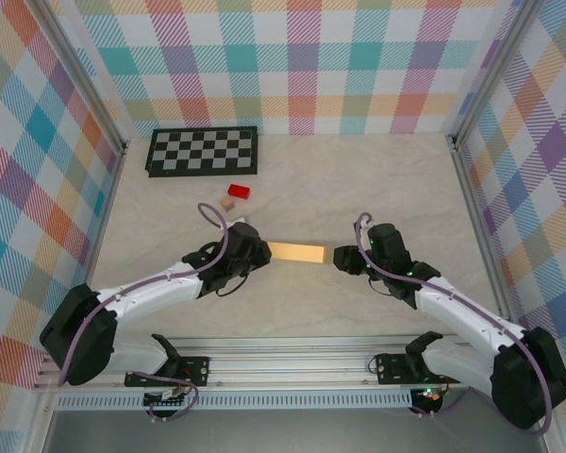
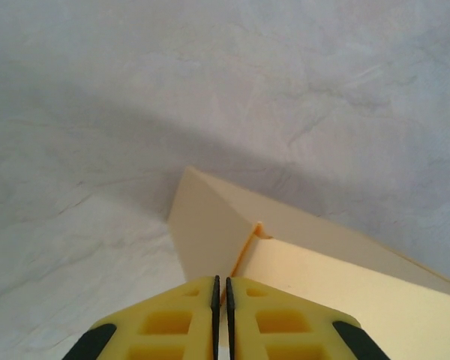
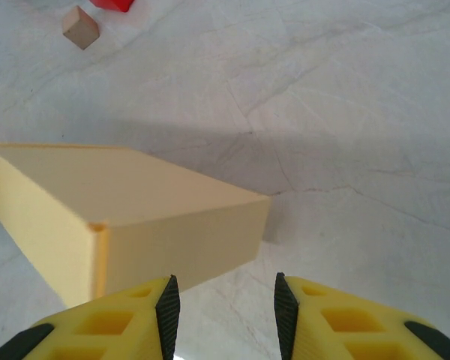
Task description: Fold the paper box
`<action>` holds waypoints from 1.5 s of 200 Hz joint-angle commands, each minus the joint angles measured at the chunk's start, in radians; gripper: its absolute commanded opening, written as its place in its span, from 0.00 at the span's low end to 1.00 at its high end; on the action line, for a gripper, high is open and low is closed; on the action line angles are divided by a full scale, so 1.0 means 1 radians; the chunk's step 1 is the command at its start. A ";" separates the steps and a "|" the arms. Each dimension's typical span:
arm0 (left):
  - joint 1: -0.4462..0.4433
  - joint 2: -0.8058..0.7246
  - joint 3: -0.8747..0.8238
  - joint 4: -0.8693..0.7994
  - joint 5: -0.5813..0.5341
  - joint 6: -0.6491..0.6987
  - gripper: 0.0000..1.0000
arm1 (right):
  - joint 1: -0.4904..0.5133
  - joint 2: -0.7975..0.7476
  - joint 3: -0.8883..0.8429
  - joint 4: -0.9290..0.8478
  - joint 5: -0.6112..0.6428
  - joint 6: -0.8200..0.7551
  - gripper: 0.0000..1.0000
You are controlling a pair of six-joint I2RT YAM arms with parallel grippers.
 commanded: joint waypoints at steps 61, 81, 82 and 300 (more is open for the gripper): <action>-0.028 -0.224 -0.062 -0.235 -0.112 0.018 0.19 | 0.021 -0.074 0.117 -0.287 0.072 -0.065 0.49; 0.032 -0.228 0.020 -0.281 -0.186 0.155 0.29 | -0.003 -0.022 0.169 -0.243 0.155 -0.133 0.54; 0.040 -0.227 0.024 -0.281 -0.186 0.163 0.30 | -0.004 -0.021 0.172 -0.238 0.159 -0.138 0.54; 0.668 0.274 -0.306 0.938 -0.075 0.878 1.00 | -0.493 0.493 -0.176 1.028 0.039 -0.470 1.00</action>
